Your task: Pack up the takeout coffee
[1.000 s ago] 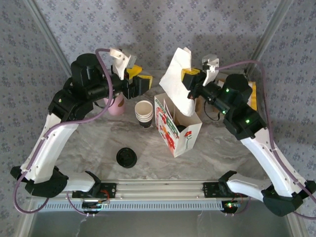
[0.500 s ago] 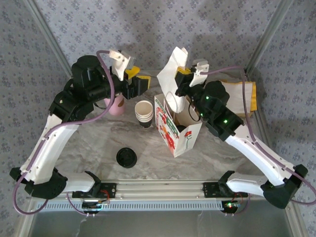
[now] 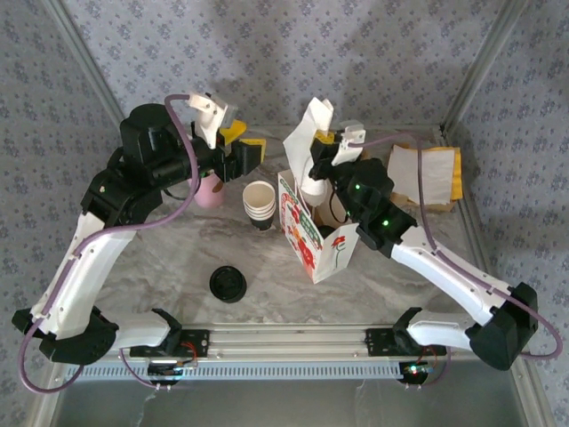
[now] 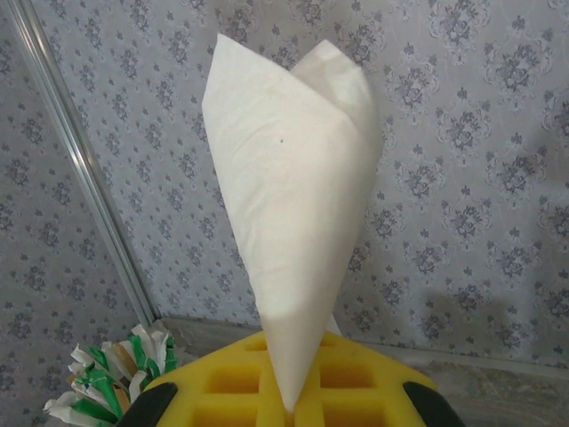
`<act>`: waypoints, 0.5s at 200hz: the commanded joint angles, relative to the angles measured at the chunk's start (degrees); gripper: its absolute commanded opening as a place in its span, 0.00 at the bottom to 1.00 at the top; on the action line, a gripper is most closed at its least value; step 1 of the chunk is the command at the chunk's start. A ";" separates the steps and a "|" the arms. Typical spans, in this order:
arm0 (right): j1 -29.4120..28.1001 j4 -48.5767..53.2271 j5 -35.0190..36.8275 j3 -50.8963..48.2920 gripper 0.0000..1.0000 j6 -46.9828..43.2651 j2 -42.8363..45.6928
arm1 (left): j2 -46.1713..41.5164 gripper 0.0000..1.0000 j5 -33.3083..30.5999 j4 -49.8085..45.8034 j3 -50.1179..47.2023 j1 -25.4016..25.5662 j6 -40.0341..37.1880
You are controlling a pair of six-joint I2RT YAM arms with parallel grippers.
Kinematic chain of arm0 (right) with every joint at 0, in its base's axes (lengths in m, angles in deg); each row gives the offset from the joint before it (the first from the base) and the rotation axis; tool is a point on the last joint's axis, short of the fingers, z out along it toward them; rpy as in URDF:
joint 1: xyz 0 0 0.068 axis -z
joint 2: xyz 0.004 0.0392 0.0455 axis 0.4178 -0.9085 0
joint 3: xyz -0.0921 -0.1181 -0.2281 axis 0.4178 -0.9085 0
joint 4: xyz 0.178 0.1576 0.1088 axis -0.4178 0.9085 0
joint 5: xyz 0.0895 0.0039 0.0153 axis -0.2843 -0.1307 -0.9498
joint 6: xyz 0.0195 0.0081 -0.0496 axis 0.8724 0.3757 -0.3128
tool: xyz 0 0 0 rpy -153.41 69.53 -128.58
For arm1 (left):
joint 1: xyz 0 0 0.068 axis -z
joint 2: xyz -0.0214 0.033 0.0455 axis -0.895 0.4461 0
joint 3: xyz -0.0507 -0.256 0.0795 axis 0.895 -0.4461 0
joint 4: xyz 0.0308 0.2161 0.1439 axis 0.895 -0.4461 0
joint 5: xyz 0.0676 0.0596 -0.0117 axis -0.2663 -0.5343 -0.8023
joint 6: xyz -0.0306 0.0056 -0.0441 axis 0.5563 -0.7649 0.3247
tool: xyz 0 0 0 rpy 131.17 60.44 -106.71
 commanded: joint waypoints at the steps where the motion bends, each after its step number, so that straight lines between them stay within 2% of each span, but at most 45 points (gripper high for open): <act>1: -0.18 -6.76 1.39 -2.54 0.00 1.96 -0.12 | -0.77 0.62 0.49 1.55 -0.15 -0.28 -0.54; 100: -0.10 -13.47 -0.21 -13.71 0.00 6.40 3.66 | 0.18 0.62 1.17 1.29 0.75 -0.26 -0.06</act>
